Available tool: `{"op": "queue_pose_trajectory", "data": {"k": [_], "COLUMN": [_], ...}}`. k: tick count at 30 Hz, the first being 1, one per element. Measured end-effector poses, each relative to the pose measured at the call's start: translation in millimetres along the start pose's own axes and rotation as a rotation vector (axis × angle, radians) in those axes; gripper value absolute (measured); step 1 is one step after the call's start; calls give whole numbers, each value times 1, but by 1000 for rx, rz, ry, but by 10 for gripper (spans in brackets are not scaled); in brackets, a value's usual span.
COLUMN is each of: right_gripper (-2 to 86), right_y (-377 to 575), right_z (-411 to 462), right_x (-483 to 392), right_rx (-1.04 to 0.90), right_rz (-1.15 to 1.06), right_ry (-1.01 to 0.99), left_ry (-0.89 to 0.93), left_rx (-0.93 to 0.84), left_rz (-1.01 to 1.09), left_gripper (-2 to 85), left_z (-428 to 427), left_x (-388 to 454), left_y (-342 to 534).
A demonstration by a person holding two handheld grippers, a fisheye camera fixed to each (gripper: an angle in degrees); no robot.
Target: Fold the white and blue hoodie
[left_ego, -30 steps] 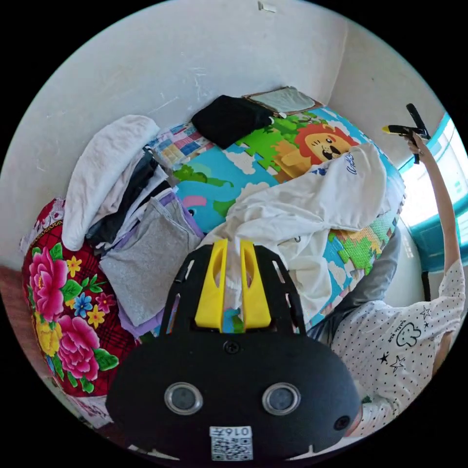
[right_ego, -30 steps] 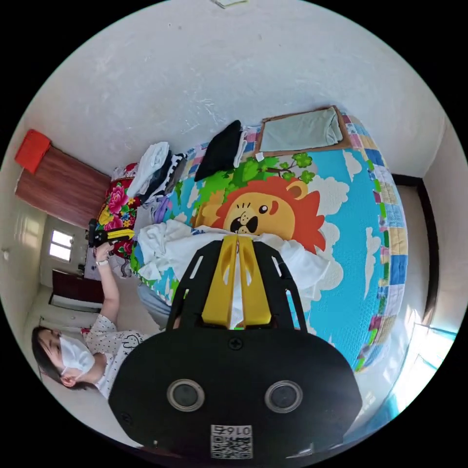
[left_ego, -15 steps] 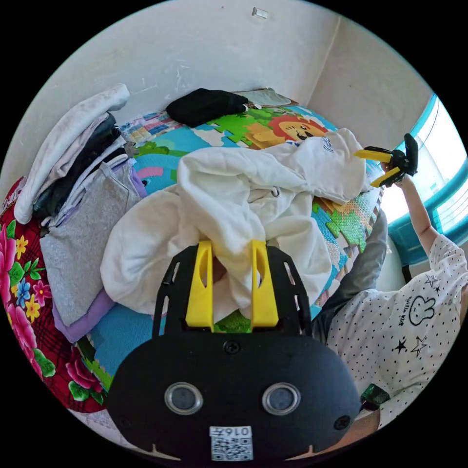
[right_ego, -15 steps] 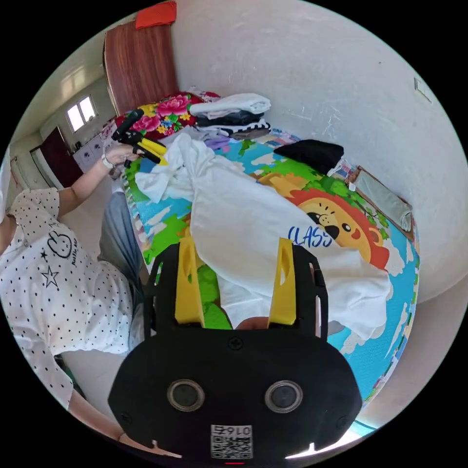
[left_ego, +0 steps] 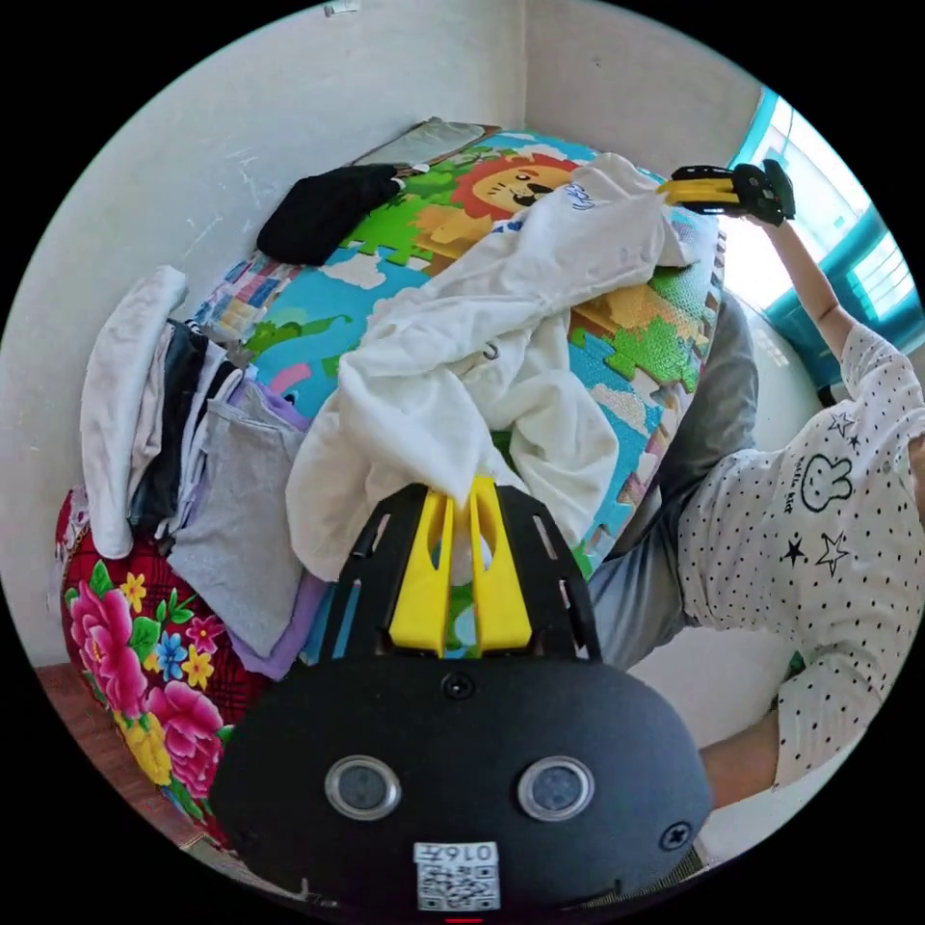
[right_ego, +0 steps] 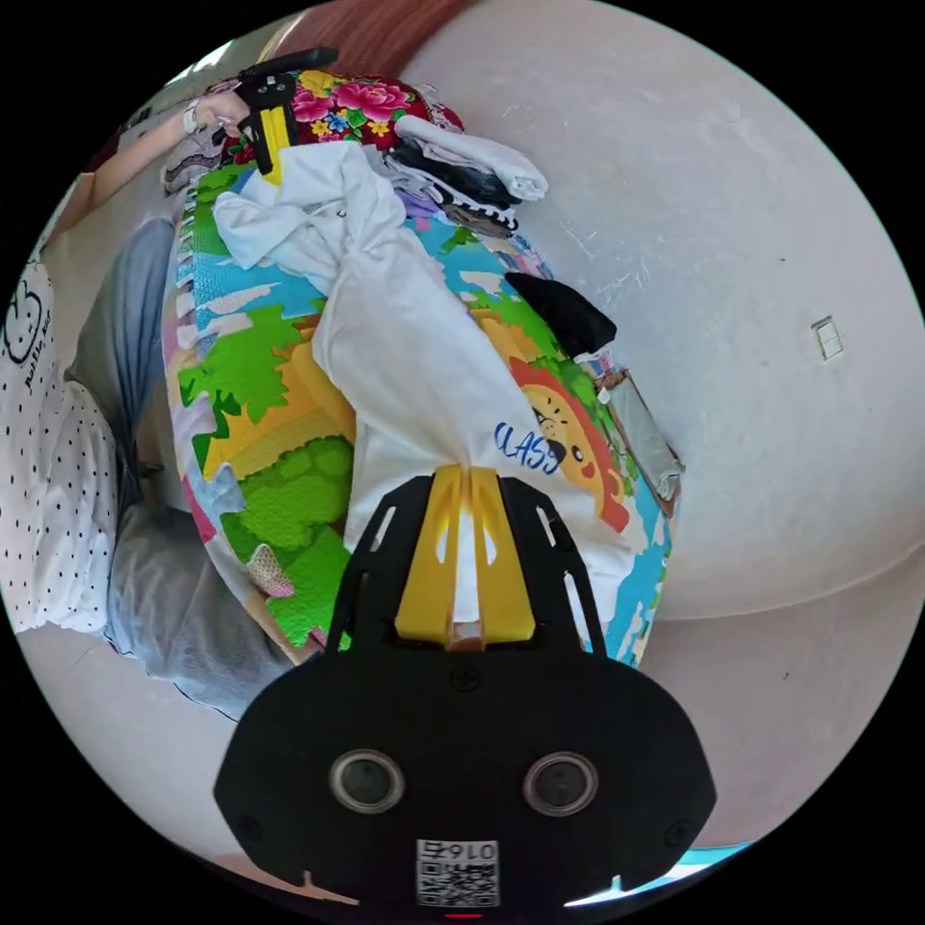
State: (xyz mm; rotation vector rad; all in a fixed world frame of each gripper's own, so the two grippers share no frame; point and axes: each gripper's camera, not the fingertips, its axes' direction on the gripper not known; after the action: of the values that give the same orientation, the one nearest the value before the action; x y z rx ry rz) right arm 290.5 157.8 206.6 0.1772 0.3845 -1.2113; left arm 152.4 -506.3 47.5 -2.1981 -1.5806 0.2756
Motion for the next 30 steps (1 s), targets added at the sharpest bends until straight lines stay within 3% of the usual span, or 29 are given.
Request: {"op": "queue_pose_trajectory", "data": {"k": [4, 6, 7, 9, 10, 13, 17, 21, 25, 30], "right_gripper": [7, 10, 13, 21, 29, 69, 113, 140, 80, 160], "right_y": [-54, -84, -99, -100, -91, -65, -28, 9, 42, 41], "right_z": [-10, -4, 2, 16, 26, 36, 28, 28, 40, 61], "right_x": [74, 125, 164, 214, 233, 230, 172, 108, 43, -15], "right_rx": [-45, -58, -50, -31, -16, 144, 193, 184, 113, 24], "right_rz": [32, 177, 333, 635, 778, 780, 611, 502, 429, 211], "right_ry": [55, 70, 49, -50, -146, -394, -353, -168, 3, -204], "left_ry": [-209, -372, -374, -212, -157, 97, 363, 279, 321, 433], "left_rx": [-9, 211, 275, 435, 457, 474, 383, 342, 276, 167], "left_rz": [-283, -572, -647, -731, -718, -557, -355, -333, -122, 20], "left_gripper": [-1, 10, 16, 62, 69, 93, 89, 81, 98, 135], "left_z": [-64, -116, -124, -127, -122, -82, 3, 60, 83, 117], "left_x": [-91, -131, -136, -140, -139, -120, -64, -10, 54, 121], "left_y": [-38, -49, -46, -38, -37, -30, 3, 44, 54, 61]}}
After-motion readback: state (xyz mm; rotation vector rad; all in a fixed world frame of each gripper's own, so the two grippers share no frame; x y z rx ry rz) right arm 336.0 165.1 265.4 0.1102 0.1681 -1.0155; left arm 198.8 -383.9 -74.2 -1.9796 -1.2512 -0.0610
